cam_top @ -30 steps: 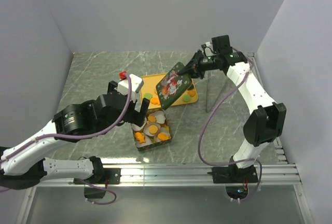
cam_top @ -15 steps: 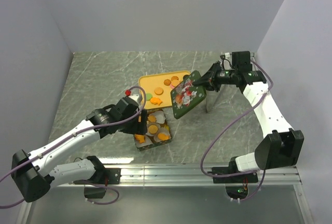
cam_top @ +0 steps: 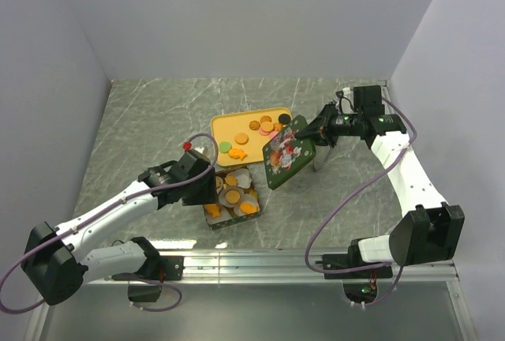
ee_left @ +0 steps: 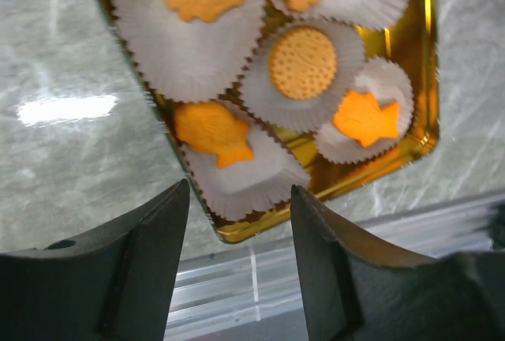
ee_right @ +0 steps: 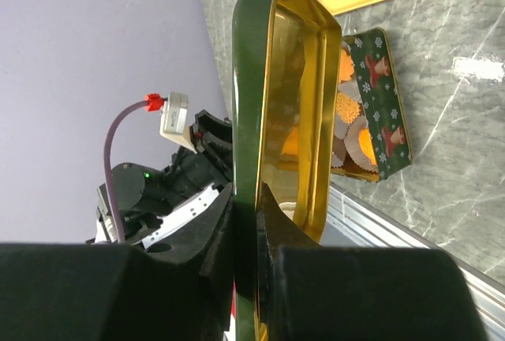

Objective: Pack the cookies

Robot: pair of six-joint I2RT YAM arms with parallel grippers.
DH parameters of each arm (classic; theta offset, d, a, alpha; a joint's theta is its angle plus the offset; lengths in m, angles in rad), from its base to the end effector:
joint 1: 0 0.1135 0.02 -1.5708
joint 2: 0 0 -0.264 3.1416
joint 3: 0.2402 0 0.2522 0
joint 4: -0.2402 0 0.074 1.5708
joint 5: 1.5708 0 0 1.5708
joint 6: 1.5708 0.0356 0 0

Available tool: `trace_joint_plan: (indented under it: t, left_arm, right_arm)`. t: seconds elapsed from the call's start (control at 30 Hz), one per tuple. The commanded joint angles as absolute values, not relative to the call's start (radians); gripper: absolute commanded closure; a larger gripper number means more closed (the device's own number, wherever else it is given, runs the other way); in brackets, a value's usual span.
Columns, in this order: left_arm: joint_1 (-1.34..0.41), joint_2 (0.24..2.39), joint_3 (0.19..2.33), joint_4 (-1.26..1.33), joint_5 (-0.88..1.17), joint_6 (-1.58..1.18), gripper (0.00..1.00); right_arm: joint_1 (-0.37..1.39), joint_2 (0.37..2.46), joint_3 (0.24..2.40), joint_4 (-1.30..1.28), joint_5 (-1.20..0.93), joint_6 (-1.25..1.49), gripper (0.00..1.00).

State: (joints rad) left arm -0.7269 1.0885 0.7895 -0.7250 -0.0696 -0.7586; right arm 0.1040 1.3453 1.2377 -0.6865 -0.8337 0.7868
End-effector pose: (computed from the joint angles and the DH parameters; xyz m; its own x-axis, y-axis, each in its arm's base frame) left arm 0.1558 -0.1352 0.2390 -0.9007 -0.1173 -0.4182 0.0225 0.9490 -0.3146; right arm 0.2754 0.0552 0.3343 -0.9158 0.3830 -0.1210 0.0886 0.4864 0.8692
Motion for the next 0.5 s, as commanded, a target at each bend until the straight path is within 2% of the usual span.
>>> trace_joint_plan:
  t: [0.0, 0.47]
  left_arm:
    - [-0.715, 1.075, 0.81, -0.759, -0.161, -0.833, 0.41]
    - [-0.675, 1.183, 0.789, -0.729, -0.158, -0.873, 0.45]
  right_arm:
    - [0.098, 1.299, 1.25, -0.686, -0.847, 0.765, 1.0]
    - [0.098, 1.292, 1.227, -0.681, -0.85, 0.759, 1.0]
